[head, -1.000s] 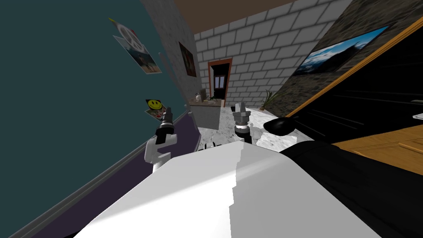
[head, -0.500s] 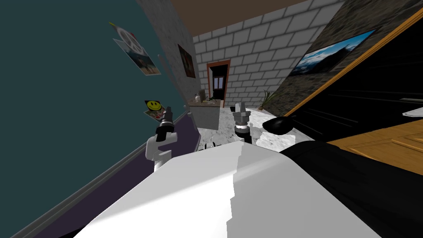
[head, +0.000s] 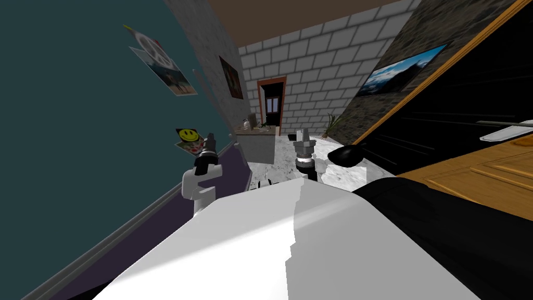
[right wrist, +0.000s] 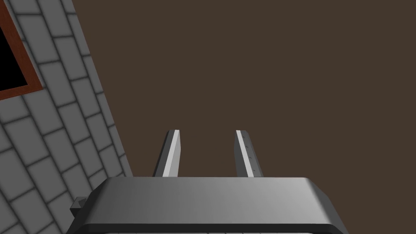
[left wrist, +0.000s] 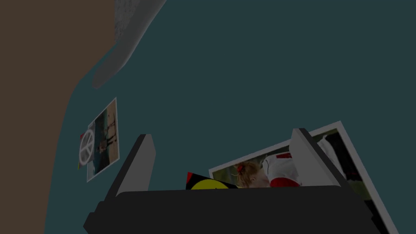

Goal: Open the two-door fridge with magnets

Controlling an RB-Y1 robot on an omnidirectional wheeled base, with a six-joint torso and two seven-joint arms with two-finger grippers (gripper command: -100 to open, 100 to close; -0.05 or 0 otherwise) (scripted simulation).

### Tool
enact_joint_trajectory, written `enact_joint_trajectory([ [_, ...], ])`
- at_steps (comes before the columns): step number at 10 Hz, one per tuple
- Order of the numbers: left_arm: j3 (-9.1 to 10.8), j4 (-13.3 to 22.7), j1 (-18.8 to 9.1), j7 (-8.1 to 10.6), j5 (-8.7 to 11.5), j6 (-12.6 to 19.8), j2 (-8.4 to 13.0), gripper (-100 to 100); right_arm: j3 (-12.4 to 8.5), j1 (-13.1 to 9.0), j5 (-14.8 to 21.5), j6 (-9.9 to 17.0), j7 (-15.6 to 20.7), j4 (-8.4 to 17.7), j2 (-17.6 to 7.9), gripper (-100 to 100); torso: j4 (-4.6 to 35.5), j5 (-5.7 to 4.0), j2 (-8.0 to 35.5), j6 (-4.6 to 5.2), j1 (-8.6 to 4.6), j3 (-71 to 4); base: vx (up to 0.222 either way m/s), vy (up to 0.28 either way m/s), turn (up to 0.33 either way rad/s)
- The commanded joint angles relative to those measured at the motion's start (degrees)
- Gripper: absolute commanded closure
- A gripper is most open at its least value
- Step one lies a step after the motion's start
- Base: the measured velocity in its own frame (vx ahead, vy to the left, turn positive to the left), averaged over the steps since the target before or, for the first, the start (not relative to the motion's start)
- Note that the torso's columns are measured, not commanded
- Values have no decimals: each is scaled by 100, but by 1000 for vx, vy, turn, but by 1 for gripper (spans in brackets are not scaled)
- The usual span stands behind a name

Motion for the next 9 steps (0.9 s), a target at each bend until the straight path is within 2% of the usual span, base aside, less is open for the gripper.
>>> enact_joint_trajectory([
  [1, 121, 105, -291, -39, -67, 70, 38, -100, 0, 0, 0, 0, 0, 0, 0, 0, -6, 5, -14, -2, 14, -9, 40, 31, -18],
  [2, 167, 160, -427, -80, -100, 359, 40, -100, 0, 1, 0, 0, 0, 0, 0, 0, -13, 17, 16, -20, 11, 14, 36, 18, -102],
  [3, 167, 160, -504, -80, -100, 359, 40, -100, 0, 0, 0, 0, 0, 0, 0, 0, -11, 18, 1, -12, 30, 1, 12, 24, -113],
  [4, 206, 219, -643, -118, -127, 640, 38, -100, 0, 0, 0, 0, 0, 0, 0, 0, -16, 24, 11, -22, 31, 8, -3, 38, -143],
  [5, 206, 219, -716, -118, -127, 640, 38, -100, 0, 0, 0, 0, 0, 0, 0, 0, -19, 30, 18, -25, 37, 15, -4, 21, -69],
  [6, 239, 281, -882, -154, -149, 888, 32, -100, 0, 0, 0, 0, 0, 0, 0, 0, -23, 33, 20, -33, 33, 17, 9, 32, -139],
  [7, 239, 281, -929, -154, -149, 914, 32, -100, 0, 0, 0, 0, 0, 0, 0, 0, -21, 33, 30, -36, 30, 25, 32, 37, -77],
  [8, 266, 348, -1105, -189, -166, 1177, 23, -100, 0, 0, 0, 0, 0, 0, 0, 0, -21, 34, 24, -41, 37, 21, 34, 32, -148],
  [9, 266, 348, -1142, -189, -166, 1182, 23, -100, 0, 0, 0, 0, 0, 0, 0, 0, -26, 39, 26, -42, 40, 22, 23, 29, -61],
])
